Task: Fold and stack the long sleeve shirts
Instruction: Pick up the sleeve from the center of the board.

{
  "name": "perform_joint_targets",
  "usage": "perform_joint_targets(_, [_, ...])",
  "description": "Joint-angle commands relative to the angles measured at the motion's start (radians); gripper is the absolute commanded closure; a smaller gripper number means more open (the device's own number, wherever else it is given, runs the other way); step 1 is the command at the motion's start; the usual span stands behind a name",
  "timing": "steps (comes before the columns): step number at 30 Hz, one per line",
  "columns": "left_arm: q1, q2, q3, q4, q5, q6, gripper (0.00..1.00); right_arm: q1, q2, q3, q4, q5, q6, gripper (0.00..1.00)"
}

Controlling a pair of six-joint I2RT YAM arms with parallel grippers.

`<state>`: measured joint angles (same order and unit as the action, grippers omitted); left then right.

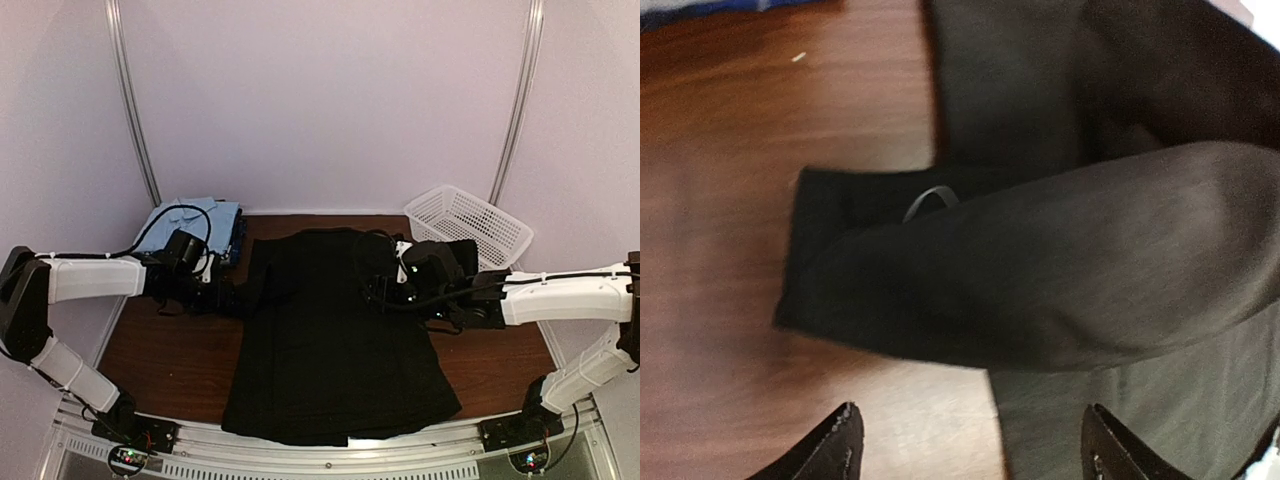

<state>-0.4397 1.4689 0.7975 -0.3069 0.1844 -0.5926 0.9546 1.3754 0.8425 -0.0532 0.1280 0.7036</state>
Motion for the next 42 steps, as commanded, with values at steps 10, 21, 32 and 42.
perform_joint_targets(10, [0.025,-0.098,-0.167,0.232,-0.067,-0.226,0.29,0.007,-0.012,-0.016,0.017,-0.008,-0.014,0.36])
perform_joint_targets(21, [0.045,0.127,-0.085,0.337,-0.043,-0.275,0.41,0.011,-0.049,-0.052,0.017,-0.002,0.004,0.36])
perform_joint_targets(32, [0.042,0.082,0.010,0.195,0.009,-0.170,1.00,0.012,-0.044,-0.044,0.023,0.003,0.000,0.36])
perform_joint_targets(42, [-0.061,-0.106,0.043,0.044,0.169,-0.219,1.00,0.013,-0.015,-0.011,0.024,0.006,-0.024,0.36])
